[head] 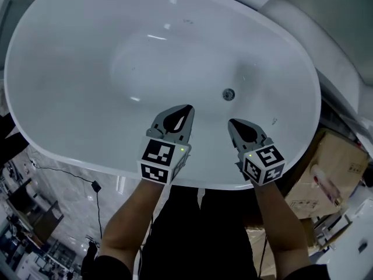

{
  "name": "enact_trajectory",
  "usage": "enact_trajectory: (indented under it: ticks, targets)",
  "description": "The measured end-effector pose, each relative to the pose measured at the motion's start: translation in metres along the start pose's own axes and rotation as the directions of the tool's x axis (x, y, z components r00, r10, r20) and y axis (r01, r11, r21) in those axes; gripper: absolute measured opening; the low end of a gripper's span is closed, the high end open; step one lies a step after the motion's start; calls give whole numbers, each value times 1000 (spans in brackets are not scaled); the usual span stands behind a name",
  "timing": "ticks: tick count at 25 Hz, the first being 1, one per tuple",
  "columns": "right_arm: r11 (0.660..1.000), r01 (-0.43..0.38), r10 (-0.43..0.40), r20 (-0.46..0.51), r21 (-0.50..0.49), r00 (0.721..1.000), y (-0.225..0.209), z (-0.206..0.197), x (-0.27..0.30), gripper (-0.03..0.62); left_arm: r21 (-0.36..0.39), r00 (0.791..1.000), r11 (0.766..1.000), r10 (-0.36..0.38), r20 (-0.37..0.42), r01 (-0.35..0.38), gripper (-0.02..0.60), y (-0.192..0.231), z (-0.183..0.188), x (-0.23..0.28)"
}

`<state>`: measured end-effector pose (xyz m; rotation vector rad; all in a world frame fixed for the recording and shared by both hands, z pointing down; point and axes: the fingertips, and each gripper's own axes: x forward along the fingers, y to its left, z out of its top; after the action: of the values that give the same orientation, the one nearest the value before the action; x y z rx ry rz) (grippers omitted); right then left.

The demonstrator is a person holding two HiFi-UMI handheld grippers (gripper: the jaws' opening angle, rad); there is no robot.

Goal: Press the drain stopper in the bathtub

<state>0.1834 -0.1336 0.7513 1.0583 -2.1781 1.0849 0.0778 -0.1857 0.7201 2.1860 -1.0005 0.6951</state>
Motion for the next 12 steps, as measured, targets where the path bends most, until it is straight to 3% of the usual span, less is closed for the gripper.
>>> enact_trajectory:
  ticks: [7, 12]
  targets:
    - [1000, 26, -26, -61, 0, 998, -34, -50, 76, 15, 9, 998, 1000, -19, -56, 20, 14, 29, -56, 52]
    - [999, 45, -46, -114, -14, 992, -73, -97, 150, 15, 3, 995, 999, -39, -91, 40, 14, 62, -109, 117]
